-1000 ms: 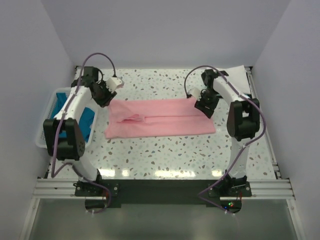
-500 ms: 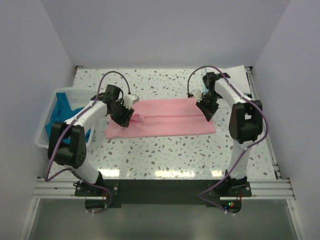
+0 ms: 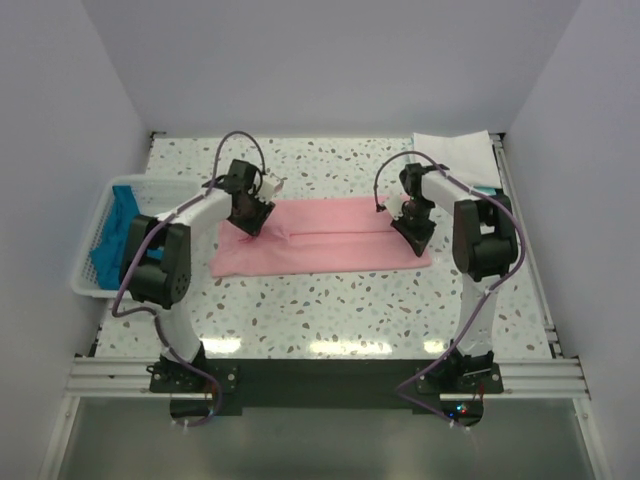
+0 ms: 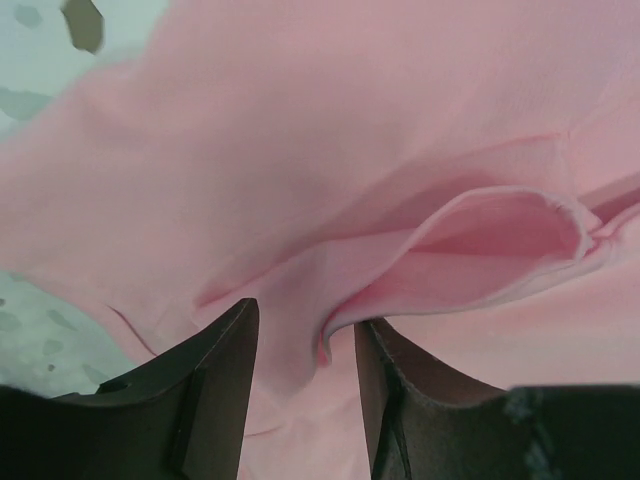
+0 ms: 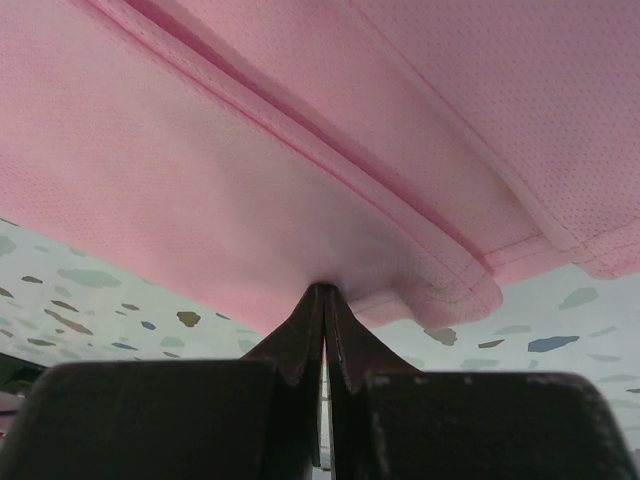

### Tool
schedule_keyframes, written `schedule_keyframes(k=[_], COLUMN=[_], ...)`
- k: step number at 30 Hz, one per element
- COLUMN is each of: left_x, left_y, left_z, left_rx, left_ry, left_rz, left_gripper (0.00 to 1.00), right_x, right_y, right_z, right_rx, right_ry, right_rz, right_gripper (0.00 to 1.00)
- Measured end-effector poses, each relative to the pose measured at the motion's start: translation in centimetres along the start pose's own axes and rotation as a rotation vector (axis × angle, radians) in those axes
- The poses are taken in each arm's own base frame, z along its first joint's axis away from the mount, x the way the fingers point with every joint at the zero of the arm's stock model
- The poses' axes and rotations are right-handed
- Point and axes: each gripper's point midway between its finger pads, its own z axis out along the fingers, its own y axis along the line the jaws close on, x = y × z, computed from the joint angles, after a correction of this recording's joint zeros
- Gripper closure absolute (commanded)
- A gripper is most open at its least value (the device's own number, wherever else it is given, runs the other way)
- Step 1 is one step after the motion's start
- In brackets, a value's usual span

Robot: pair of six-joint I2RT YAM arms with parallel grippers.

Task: Fold and stack the t-shirts
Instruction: Fold the tshirt

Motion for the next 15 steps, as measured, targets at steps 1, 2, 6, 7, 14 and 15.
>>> schedule_keyframes(k=[1,2,6,7,14,15], left_x=[-0.7,-1.4,-5.2,-6.0,-8.2,-8.4], left_y=[0.2,0.5,0.5,0.4,0.0,0.1], left_z=[0.0,-0.1,-0.5,-0.5,0.2,0.0], left_rx=[-0.01,-0.019,-0.052,-0.061,-0.146,-0.154], left_ry=[-0.01,-0.021,-0.089,-0.101,-0.114,-0.116], left_rz=[0.003,0.007,0.062,0.082,0.236,0.245], left_gripper=[0.51,0.51,0.51,0.49,0.48,0.48], right_x=[0.0,0.0,0.0,0.0,0.0,0.0], right_y=[0.0,0.0,0.0,-0.1,-0.1,-0.1], right_z=[0.0,0.0,0.0,0.0,0.0,0.0], right_rx=[0.0,0.001,0.002,0.002,0.002,0.002], right_ry=[0.001,0.001,0.001,0.001,0.002,0.002], right_rz=[0.0,0.0,-0.002,-0.003,-0.008,-0.008], right_gripper=[1.0,1.0,1.0,1.0,1.0,1.0])
